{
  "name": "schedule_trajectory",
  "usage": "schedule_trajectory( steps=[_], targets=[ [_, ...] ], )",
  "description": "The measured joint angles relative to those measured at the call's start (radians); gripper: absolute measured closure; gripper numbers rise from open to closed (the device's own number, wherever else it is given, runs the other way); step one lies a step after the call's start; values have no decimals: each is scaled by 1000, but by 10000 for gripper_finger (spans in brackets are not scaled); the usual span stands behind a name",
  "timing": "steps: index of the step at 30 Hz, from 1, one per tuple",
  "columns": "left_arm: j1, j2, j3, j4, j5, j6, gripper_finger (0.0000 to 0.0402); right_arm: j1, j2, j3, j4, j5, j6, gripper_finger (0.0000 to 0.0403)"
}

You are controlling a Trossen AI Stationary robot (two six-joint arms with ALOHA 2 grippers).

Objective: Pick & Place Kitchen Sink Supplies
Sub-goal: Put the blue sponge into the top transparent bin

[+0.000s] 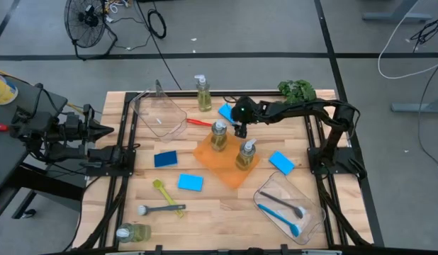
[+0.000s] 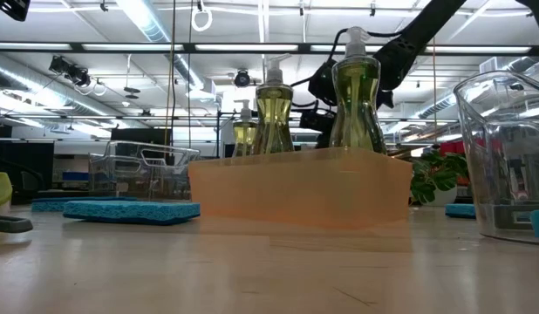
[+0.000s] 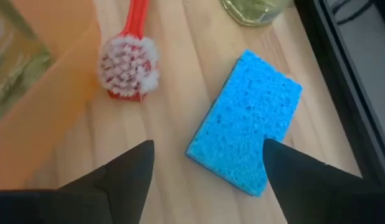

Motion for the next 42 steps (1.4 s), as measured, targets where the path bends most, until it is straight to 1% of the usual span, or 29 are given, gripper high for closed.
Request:
schedule_trajectory(
  steps=[3,6,9,13,19,22,26,29,35,42],
  targets=[
    [0,0,0,0,0,0,399,0,2,-18,29,-5,-35,111],
    [0,0,0,0,0,0,399,0,11,-26,59,-57,-59,119],
    [0,0,0,0,0,0,399,7,38,-25,95,-66,-65,124],
    [0,0,0,0,0,0,399,9,70,-26,129,2,-66,128],
    [0,0,0,0,0,0,399,9,86,-25,146,10,-64,130],
    [0,0,0,0,0,0,399,9,106,-25,138,15,-66,141],
    [0,0,0,0,0,0,399,13,119,-25,133,36,-65,174],
    [0,0,0,0,0,0,399,13,119,-25,132,51,-61,207],
    [0,0,0,0,0,0,399,12,120,-25,132,105,-59,284],
    [0,0,0,0,0,0,399,12,120,-25,132,113,-84,376]
  ],
)
